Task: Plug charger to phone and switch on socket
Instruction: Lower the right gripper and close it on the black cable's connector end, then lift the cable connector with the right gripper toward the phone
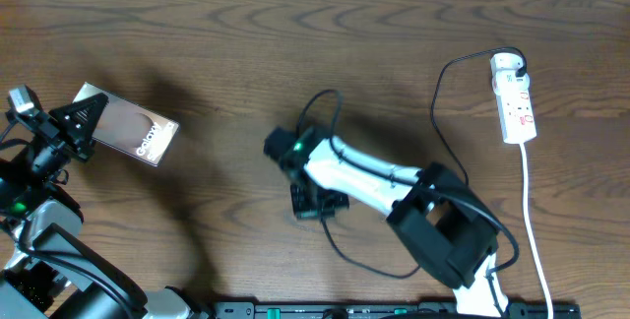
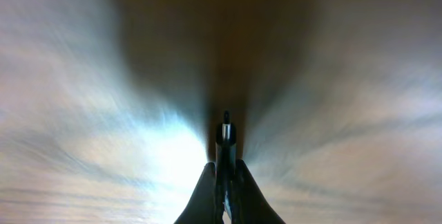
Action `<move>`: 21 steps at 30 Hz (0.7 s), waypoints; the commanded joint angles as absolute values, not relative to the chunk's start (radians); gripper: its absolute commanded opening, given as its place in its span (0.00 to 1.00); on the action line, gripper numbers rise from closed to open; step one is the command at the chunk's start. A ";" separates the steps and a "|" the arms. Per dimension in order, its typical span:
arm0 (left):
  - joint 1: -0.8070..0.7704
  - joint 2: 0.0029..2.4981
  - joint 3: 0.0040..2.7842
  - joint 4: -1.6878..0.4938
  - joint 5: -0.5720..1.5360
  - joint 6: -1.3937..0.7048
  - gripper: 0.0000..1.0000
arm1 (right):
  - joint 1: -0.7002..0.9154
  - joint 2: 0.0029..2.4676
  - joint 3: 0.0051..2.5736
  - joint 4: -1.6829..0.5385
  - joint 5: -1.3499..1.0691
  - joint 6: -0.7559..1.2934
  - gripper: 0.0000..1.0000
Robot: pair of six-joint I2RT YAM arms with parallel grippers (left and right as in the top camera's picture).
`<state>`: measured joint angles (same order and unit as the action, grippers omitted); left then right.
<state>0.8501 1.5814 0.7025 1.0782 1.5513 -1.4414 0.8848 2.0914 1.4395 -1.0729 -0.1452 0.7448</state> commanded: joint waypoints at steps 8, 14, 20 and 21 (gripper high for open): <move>0.852 1.569 0.720 1.087 1.571 -1.452 0.07 | 0.577 2.112 1.799 -0.996 -0.605 0.213 0.01; 0.849 1.569 0.720 1.087 1.571 -1.452 0.07 | 0.447 2.113 1.829 -1.013 -1.247 -0.258 0.01; 0.790 1.569 0.720 1.087 1.571 -1.408 0.07 | 0.464 2.113 1.780 -1.157 -1.280 -0.593 0.01; 0.771 1.569 0.720 1.087 1.571 -1.394 0.07 | 0.477 2.113 1.765 -1.168 -1.278 -0.616 0.01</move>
